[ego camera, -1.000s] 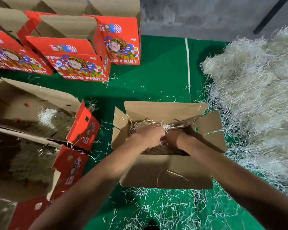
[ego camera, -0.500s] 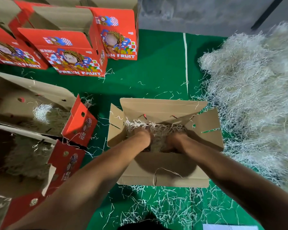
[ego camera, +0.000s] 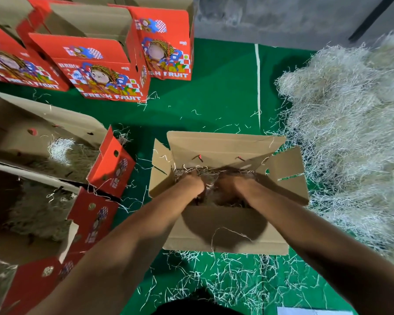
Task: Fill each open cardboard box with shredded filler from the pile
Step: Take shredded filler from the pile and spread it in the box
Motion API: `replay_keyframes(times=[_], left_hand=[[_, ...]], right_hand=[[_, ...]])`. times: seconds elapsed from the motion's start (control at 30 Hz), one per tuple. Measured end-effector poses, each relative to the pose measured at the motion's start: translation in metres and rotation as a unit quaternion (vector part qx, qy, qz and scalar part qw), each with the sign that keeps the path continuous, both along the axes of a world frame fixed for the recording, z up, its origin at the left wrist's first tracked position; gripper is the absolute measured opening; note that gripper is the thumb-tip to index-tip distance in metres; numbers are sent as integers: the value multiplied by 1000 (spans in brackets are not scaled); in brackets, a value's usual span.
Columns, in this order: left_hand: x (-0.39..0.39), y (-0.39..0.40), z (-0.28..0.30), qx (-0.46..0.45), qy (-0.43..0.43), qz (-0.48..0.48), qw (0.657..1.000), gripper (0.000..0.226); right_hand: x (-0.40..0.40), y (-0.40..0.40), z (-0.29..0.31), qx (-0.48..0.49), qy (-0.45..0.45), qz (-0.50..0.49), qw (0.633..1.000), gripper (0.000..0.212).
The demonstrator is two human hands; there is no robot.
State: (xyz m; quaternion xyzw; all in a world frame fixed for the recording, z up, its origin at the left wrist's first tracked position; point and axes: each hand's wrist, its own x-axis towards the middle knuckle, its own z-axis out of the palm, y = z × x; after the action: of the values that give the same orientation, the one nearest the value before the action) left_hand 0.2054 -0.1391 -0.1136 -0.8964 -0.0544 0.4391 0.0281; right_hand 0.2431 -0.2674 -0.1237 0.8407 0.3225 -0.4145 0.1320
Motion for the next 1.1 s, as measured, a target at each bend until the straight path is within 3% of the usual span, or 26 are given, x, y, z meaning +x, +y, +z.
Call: replay_keyframes(times=[0.1,0.2,0.37,0.43,0.53,0.63,0.77,0.87,1.03,1.1], left_hand=[[-2,2,3,-19,6,49,999,56],[-4,-6,14,-45,15,26,999,46],[2,-17,25,-94,-49,-31,994,37],[-1,-16,19,-108,10,-63,992,36],[-12,-10,-8,-83,107,-69,988,34],[-16,-1,-28,-113,112,-12,987,33],[-23,-2,-20,-130,103,35,985,36],[-24,-3,-21,-116,91,39,988,34],[-31,2,-15,-38,-8,-38,999,38],[-34,-2,-13,-12,-8,-74,997,43]], right_hand=[[1,-6,-3,-99,1,-45,994,60],[-12,-2,-2,-162,-33,-5,986,52],[-7,4,16,-4,-131,-39,991,45],[-6,2,13,41,-43,-104,993,39],[-22,-6,-5,-21,125,-181,975,47],[-23,-19,-13,-35,178,-217,959,58],[-24,-28,-13,-92,116,-145,978,60],[-28,-31,-15,-87,89,-136,983,47],[-52,-43,-19,-139,-94,-20,986,34],[-52,-44,-18,-150,-102,3,983,34]])
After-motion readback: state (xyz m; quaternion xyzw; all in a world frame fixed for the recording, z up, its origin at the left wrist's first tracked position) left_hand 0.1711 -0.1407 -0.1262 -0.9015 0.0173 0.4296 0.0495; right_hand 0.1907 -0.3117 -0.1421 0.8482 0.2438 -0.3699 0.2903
